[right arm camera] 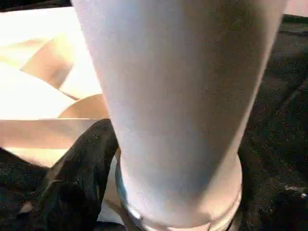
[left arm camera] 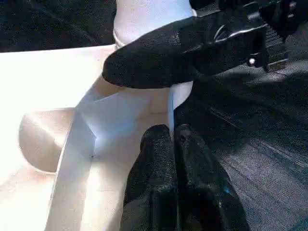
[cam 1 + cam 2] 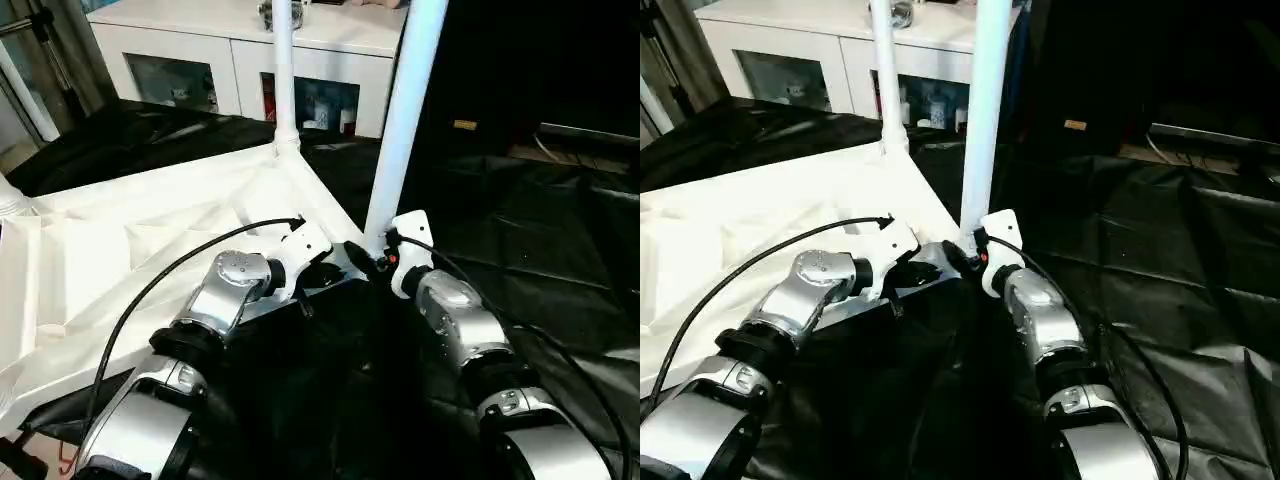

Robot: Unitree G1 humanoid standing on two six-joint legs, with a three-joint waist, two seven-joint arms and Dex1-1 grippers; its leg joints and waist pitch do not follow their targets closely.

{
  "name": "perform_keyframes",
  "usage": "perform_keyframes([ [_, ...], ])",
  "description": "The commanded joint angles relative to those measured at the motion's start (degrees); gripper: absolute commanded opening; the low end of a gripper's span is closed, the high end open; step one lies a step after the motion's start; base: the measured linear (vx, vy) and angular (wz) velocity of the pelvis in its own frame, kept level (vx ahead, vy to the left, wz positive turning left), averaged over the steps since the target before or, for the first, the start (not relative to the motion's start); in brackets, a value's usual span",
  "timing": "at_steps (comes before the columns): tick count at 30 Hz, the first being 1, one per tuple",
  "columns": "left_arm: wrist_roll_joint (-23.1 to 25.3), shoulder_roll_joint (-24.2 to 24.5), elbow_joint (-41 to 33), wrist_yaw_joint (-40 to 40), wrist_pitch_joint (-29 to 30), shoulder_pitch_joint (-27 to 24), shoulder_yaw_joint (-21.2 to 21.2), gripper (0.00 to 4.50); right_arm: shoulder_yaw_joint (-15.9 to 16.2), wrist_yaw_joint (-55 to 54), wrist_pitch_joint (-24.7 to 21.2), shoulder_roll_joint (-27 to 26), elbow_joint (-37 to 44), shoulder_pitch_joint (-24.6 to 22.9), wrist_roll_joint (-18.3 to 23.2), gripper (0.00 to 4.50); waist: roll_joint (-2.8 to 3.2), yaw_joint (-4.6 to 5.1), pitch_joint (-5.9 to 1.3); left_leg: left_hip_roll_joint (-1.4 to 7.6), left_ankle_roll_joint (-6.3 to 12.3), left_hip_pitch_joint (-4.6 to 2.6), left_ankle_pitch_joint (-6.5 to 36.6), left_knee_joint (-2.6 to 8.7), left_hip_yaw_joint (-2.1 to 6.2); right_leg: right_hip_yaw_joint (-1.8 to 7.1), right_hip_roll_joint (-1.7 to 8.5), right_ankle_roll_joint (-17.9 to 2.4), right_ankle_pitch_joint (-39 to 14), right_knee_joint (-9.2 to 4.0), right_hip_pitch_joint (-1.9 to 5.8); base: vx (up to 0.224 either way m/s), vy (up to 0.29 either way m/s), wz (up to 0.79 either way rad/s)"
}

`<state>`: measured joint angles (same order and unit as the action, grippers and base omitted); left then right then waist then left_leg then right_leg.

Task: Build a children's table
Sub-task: Rotate leg to tighten

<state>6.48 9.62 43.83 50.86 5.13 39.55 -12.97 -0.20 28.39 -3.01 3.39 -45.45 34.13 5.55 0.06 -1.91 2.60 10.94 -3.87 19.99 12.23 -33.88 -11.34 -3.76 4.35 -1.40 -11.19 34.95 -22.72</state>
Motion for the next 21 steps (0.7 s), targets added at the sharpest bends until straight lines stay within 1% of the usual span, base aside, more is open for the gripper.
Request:
perform_keyframes([
  [1, -1.82, -1.72, -2.34, 3.89, -2.35, -0.70, -2.43, 0.00, 3.21, 4.70, -2.29, -1.72, -1.78, -0.71, 0.74, 3.97, -0.05, -0.05, -2.97, 2.67, 3.28, -0.02, 9.44, 4.26, 1.32, 3.04, 4.48, -12.98, -11.50, -4.67, 2.54, 0.000, 0.000, 0.00],
  [3, -2.02, -0.56, -3.05, 5.57, -2.56, -1.30, -2.46, 0.00, 2.99, 6.51, -1.97, -0.68, -1.83, -0.65, 0.85, 4.24, -0.08, 0.02, -3.09, 2.72, 3.65, 0.27, 8.26, 4.19, 1.37, 3.04, 4.54, -13.51, -9.56, -4.36, 2.80, 0.000, 0.000, 0.00],
  [4, -2.11, -0.27, -3.20, 6.09, -2.73, -1.45, -2.48, 0.00, 2.99, 7.04, -1.94, -0.36, -1.79, -0.67, 0.87, 4.33, -0.04, 0.00, -3.08, 2.72, 3.79, 0.17, 8.08, 4.14, 1.32, 3.05, 4.50, -13.70, -9.14, -4.37, 2.70, 0.000, 0.000, 0.00],
  [5, -2.27, 0.43, -3.50, 7.12, -2.92, -1.72, -2.47, 0.00, 3.68, 8.86, -1.59, 0.71, -1.27, -0.95, 0.47, 4.38, -0.01, -0.09, -3.21, 2.72, 4.04, -0.02, 7.30, 4.00, 1.22, 3.08, 4.45, -14.31, -7.44, -4.17, 2.66, 0.000, 0.000, 0.00],
  [7, -2.37, 0.90, -3.69, 7.80, -3.05, -1.90, -2.46, 0.00, 4.20, 10.14, -1.35, 1.47, -0.86, -1.17, 0.16, 4.46, -0.03, -0.12, -3.28, 2.70, 4.56, 0.12, 6.28, 3.91, 1.19, 3.07, 4.43, -14.93, -5.28, -3.88, 2.82, 0.000, 0.000, 0.00],
  [8, -3.06, 2.37, -4.57, 10.89, -3.50, -2.58, -2.53, 0.00, 5.55, 15.35, -1.01, 3.59, 1.55, -2.44, 0.03, 4.46, 0.06, -0.28, -3.38, 2.72, 5.30, 0.03, 5.20, 3.76, 1.12, 3.03, 4.40, -15.81, -2.28, -3.55, 2.88, 0.000, 0.000, 0.00],
  [9, -3.33, 2.97, -4.94, 12.27, -3.98, -2.87, -2.62, 0.00, 6.05, 17.76, -1.07, 4.43, 2.72, -3.03, 0.24, 4.46, -0.08, -0.44, -3.40, 2.67, 5.91, 0.14, 4.72, 3.69, 1.08, 3.00, 4.28, -16.01, -0.53, -3.35, 3.10, 0.000, 0.000, 0.00],
  [10, -3.63, 3.51, -5.30, 13.59, -3.88, -3.13, -2.71, 0.00, 6.51, 20.01, -1.27, 5.25, 3.79, -3.58, 0.52, 4.46, 0.03, -0.45, -3.46, 2.76, 6.18, 0.19, 4.58, 3.64, 1.04, 3.00, 4.32, -16.31, 0.40, -3.13, 3.02, 0.000, 0.000, 0.00],
  [11, -3.78, 3.79, -5.48, 14.28, -3.75, -3.26, -2.77, 0.00, 6.75, 21.22, -1.43, 5.68, 4.35, -3.86, 0.70, 4.46, 0.01, -0.61, -3.39, 2.87, 6.63, 0.10, 4.56, 3.62, 0.95, 2.91, 4.17, -16.53, 1.16, -3.09, 2.97, 0.000, 0.000, 0.00],
  [13, -4.27, 4.68, -6.15, 16.46, -3.91, -3.78, -2.97, 0.00, 7.41, 24.57, -1.95, 7.04, 5.80, -4.63, 1.13, 4.46, -0.02, -0.73, -3.30, 2.90, 6.45, 0.05, 5.53, 3.67, 0.90, 2.84, 4.24, -16.67, -0.54, -3.27, 2.97, 0.000, 0.000, 0.00],
  [14, -4.61, 5.22, -6.60, 17.78, -3.78, -4.09, -2.98, 0.00, 7.76, 26.62, -2.34, 7.88, 6.68, -5.04, 1.53, 4.46, 0.25, -0.77, -3.15, 2.99, 5.95, 0.03, 6.59, 3.78, 0.90, 2.87, 4.26, -16.42, -2.44, -3.45, 2.85, 0.000, 0.000, 0.00],
  [15, -4.90, 5.71, -6.92, 19.04, -4.02, -4.36, -3.05, 0.00, 8.02, 28.47, -2.83, 8.59, 7.57, -5.42, 2.03, 4.46, 0.07, -0.88, -3.12, 3.00, 5.49, 0.03, 7.48, 3.80, 0.92, 2.90, 4.27, -16.08, -3.94, -3.55, 2.96, 0.000, 0.000, 0.00],
  [18, -5.68, 7.09, -7.99, 22.20, -3.96, -5.04, -3.49, 0.00, 8.83, 33.01, -4.09, 10.22, 10.31, -6.59, 3.53, 4.46, 0.04, -1.07, -3.11, 3.03, 4.78, -0.01, 8.00, 3.90, 0.93, 2.91, 4.25, -15.68, -5.49, -3.69, 2.85, 0.000, 0.000, 0.00],
  [19, -5.81, 7.38, -8.13, 22.66, -4.00, -5.16, -3.58, 0.00, 9.07, 34.05, -4.45, 10.58, 11.11, -6.94, 3.87, 4.29, 0.03, -1.13, -3.12, 3.03, 4.77, -0.01, 7.82, 3.90, 0.94, 2.93, 4.24, -15.64, -5.30, -3.67, 2.92, 0.000, 0.000, 0.00],
  [20, -5.88, 7.52, -8.19, 22.88, -4.04, -5.20, -3.62, 0.00, 9.20, 34.62, -4.66, 10.78, 11.56, -7.13, 4.05, 4.29, 0.00, -1.23, -3.14, 3.02, 4.83, 0.02, 7.48, 3.83, 0.92, 2.96, 4.29, -15.49, -5.03, -3.67, 2.87, 0.000, 0.000, 0.00],
  [21, -5.91, 7.73, -8.20, 23.24, -4.09, -5.27, -3.61, 0.00, 9.43, 35.62, -5.19, 11.04, 12.31, -7.42, 4.27, 4.11, -0.06, -1.23, -3.16, 3.00, 4.80, 0.03, 7.10, 3.88, 0.92, 2.93, 4.23, -15.46, -4.91, -3.61, 2.82, 0.000, 0.000, 0.00],
])
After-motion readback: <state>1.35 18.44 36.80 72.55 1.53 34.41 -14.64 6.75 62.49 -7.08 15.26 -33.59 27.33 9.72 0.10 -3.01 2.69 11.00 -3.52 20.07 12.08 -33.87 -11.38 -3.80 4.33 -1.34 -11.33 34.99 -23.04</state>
